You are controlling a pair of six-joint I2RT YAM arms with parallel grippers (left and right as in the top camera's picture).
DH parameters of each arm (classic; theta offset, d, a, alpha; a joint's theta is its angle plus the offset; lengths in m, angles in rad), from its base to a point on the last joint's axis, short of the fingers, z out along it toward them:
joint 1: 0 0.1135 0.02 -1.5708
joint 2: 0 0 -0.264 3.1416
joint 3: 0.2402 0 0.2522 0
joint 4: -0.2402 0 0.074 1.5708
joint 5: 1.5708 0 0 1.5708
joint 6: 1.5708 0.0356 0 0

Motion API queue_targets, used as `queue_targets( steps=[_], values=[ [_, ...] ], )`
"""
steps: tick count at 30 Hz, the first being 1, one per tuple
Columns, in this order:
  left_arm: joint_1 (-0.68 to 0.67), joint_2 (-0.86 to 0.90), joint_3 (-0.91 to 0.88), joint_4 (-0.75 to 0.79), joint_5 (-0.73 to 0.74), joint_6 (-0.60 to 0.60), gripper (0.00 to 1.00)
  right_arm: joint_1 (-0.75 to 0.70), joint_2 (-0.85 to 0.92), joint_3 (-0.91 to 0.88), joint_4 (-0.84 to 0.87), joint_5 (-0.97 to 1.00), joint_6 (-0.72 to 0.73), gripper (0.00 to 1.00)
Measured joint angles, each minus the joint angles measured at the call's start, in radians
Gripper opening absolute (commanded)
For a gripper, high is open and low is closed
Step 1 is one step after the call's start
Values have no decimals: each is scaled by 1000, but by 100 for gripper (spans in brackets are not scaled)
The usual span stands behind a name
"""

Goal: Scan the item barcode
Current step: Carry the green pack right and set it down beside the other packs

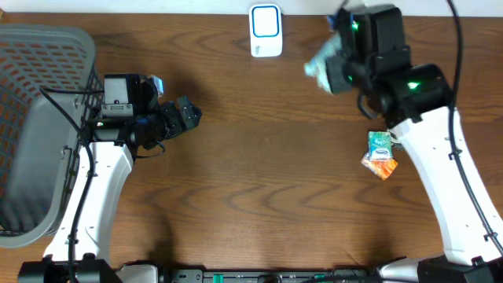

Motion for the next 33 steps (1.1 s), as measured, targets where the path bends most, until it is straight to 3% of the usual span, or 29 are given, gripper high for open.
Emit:
queue_targets(
  steps=[2,5,16,21,25,29,33],
  values=[
    [0,0,0,0,0,0,99,-44,6,-14,-153,-11,82,1],
    [0,0,0,-1,0,0,99,-132,18,-76,-246,-22,180,1],
    [0,0,0,-1,0,0,99,-463,43,-372,-93,-37,358,4],
    [0,0,0,-1,0,0,99,-523,43,-377,-81,-40,381,30],
    [0,0,0,-1,0,0,99,-526,43,-377,-81,-37,387,78],
    [0,0,0,-1,0,0,99,-526,43,-377,-81,-28,387,80],
    [0,0,0,-1,0,0,99,-526,43,-374,-100,-67,375,72]
  ],
)
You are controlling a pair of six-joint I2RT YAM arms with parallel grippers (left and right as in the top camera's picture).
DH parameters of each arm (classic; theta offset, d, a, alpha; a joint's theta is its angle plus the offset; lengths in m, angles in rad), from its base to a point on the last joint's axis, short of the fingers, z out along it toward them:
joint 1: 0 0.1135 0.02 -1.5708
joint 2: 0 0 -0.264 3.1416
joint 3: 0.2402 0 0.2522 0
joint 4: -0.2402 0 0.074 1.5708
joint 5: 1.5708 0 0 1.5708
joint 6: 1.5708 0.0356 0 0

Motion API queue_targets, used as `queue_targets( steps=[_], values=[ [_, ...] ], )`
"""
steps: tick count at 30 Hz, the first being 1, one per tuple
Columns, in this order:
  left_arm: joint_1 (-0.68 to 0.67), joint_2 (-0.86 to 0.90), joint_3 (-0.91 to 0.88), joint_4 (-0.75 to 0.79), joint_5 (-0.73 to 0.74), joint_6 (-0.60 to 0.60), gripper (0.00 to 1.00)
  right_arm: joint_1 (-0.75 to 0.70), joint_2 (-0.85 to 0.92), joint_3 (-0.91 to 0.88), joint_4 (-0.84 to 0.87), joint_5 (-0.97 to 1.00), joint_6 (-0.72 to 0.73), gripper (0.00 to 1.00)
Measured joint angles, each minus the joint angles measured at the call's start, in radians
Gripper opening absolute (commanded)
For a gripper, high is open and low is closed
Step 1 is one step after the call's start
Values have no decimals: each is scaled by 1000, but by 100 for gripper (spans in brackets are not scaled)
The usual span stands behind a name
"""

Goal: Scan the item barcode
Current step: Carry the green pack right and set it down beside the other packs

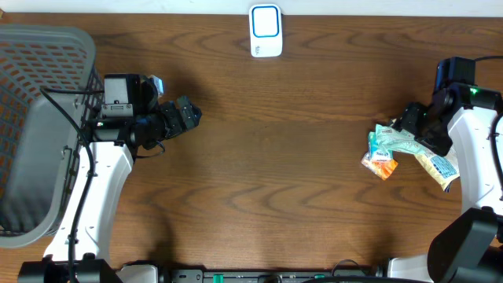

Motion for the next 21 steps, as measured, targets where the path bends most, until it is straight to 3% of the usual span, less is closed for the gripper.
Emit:
queue_targets(
  steps=[5,8,15,16,21],
  values=[
    [0,0,0,0,0,0,99,13,-5,48,-45,-134,-78,73],
    [0,0,0,0,0,0,99,49,-39,92,-93,-233,-146,82],
    [0,0,0,0,0,0,99,158,-255,154,-209,-386,-247,87],
    [0,0,0,0,0,0,99,173,-294,157,-225,-396,-253,99],
    [0,0,0,0,0,0,99,205,-410,161,-293,-415,-270,99]
  ],
)
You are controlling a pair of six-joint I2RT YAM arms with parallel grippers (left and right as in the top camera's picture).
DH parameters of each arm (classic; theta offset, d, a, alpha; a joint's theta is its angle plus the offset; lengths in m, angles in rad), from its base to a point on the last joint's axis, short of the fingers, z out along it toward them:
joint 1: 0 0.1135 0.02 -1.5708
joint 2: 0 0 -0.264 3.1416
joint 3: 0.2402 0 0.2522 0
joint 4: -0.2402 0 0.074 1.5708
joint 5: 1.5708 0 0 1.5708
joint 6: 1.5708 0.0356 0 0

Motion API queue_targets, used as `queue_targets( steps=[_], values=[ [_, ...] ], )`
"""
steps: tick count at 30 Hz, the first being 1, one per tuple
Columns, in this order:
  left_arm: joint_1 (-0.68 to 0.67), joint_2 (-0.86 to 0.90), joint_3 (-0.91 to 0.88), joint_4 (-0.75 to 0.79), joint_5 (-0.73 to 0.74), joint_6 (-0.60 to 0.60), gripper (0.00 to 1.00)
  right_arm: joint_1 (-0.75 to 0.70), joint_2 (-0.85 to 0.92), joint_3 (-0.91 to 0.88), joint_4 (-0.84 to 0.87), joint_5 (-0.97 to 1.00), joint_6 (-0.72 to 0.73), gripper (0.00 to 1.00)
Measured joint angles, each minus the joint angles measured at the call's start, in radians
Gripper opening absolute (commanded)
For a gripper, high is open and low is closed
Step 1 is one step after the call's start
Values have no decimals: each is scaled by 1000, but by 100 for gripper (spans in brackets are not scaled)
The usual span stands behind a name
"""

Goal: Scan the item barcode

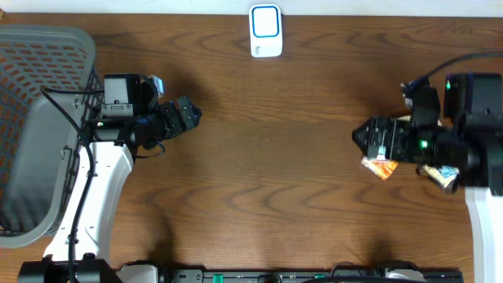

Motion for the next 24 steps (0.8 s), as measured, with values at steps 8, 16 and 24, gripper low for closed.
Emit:
queue_targets(
  steps=[8,16,24],
  values=[
    [0,0,0,0,0,0,99,2,-97,0,-47,-8,-4,99],
    [0,0,0,0,0,0,99,2,-104,0,-55,1,-4,99],
    [0,0,0,0,0,0,99,2,-109,-14,17,80,-6,99]
  ],
)
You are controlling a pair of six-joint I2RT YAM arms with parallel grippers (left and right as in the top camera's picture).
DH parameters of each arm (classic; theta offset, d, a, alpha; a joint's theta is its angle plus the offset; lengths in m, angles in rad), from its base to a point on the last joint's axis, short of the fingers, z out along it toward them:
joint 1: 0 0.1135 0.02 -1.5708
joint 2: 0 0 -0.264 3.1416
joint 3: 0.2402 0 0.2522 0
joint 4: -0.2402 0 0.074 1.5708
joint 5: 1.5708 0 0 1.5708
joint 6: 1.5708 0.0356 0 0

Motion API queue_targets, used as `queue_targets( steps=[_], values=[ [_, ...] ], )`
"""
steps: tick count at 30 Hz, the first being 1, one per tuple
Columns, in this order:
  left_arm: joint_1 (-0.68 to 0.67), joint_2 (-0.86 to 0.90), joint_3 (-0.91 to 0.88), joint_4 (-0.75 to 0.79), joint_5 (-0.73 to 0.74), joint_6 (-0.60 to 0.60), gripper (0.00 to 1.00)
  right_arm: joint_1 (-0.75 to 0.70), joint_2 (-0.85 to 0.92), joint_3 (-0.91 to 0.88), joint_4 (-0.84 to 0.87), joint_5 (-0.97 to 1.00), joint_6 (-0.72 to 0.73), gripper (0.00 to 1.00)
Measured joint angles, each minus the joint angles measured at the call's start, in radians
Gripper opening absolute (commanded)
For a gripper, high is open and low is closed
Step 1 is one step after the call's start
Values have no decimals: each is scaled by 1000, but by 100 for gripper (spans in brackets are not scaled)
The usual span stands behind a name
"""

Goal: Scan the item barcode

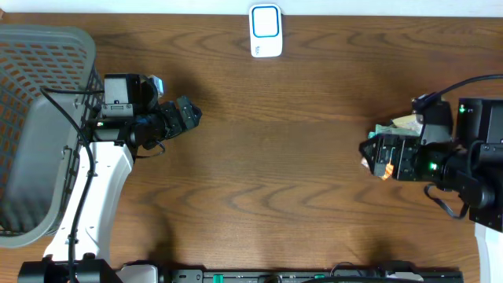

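The white scanner (266,31) with a blue face stands at the table's far edge, middle. My right gripper (371,154) hangs low over a green and orange packet (384,169), which it mostly covers. Whether its fingers are open or touch the packet does not show. A pale teal packet (395,124) peeks out just behind that arm. My left gripper (189,115) hovers at the left, far from both packets, looking shut with nothing in it.
A grey mesh basket (47,55) fills the left edge of the table, beside the left arm. The right arm's body and cables (464,157) take up the right edge.
My right gripper has shifted slightly toward me and to the right, now covering the green and orange packet more. The pale teal packet shows behind the arm. The left arm has not moved.
My right gripper first held the pale teal packet up near the scanner. Then that packet lay on the table beside the green and orange one, with the gripper off it. Afterwards the gripper was over both packets, and now it is low over the green and orange one.
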Motion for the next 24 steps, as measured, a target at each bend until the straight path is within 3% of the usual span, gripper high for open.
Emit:
queue_targets(
  steps=[4,13,20,24],
  values=[
    [0,0,0,0,0,0,99,0,-65,-128,273,72,-55,99],
    [0,0,0,0,0,0,99,0,-437,-668,853,116,-147,99],
    [0,0,0,-1,0,0,99,0,-711,-1094,1184,115,-174,99],
    [0,0,0,0,0,0,99,18,-841,-1271,1263,113,-176,99]
  ],
)
